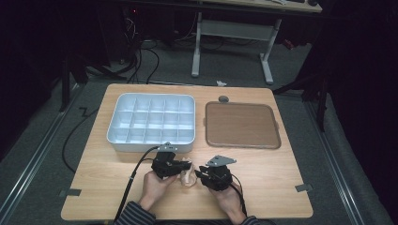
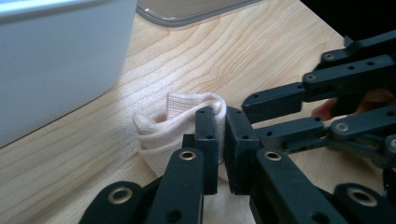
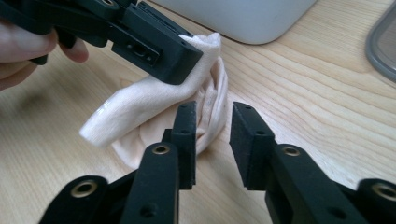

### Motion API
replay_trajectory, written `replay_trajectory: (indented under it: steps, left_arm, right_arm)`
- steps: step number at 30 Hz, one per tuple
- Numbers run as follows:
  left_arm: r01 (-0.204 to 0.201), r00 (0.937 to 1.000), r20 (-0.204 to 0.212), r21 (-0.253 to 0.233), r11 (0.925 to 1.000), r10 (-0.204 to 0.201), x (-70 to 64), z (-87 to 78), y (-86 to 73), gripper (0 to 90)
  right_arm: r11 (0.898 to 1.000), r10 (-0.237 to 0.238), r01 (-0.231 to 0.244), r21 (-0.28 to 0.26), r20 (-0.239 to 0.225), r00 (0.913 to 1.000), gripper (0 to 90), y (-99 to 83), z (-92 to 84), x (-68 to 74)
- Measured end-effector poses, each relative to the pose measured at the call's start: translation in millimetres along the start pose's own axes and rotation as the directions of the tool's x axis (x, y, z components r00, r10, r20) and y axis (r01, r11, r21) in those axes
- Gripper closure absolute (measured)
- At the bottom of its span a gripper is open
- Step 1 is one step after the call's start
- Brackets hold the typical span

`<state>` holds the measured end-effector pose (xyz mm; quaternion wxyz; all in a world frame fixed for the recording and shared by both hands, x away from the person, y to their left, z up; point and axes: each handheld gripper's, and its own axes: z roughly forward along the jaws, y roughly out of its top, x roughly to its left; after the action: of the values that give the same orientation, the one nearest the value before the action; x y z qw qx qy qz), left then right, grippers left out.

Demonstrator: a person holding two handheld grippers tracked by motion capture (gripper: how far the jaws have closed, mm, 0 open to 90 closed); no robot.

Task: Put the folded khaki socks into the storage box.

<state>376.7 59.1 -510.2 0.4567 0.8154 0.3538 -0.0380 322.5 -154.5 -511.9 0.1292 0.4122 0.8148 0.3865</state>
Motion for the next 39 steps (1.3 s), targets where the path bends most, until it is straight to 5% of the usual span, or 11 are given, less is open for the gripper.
replay_trajectory:
  steps: [13, 23, 31, 39]
  left_arm:
    - [-0.020, 0.9993, -0.031, 0.027, 0.9994, 0.021, -2.0, 6.3, 0.6, 85.2]
    - [-0.026, 0.9987, -0.043, 0.029, 0.9993, 0.027, -3.0, 7.5, 1.2, 85.2]
    - [-0.020, 0.9989, -0.043, 0.025, 0.9995, 0.021, -2.1, 8.0, 2.0, 85.2]
    - [-0.023, 0.9987, -0.045, 0.025, 0.9994, 0.024, -1.3, 8.8, 3.5, 85.2]
  right_arm:
    - [0.998, -0.059, 0.058, -0.022, -0.042, 0.9974, 72.8, -9.9, -17.4, 19.9]
    - [0.995, -0.098, 0.098, -0.004, -0.062, 0.9933, 65.8, -7.3, -9.8, 37.0]
    - [0.990, -0.139, 0.139, 0.020, -0.024, 0.9900, 85.8, -7.2, -2.9, 40.3]
    - [0.989, -0.141, 0.141, 0.052, -0.010, 0.9899, 88.7, -12.3, -5.0, 34.5]
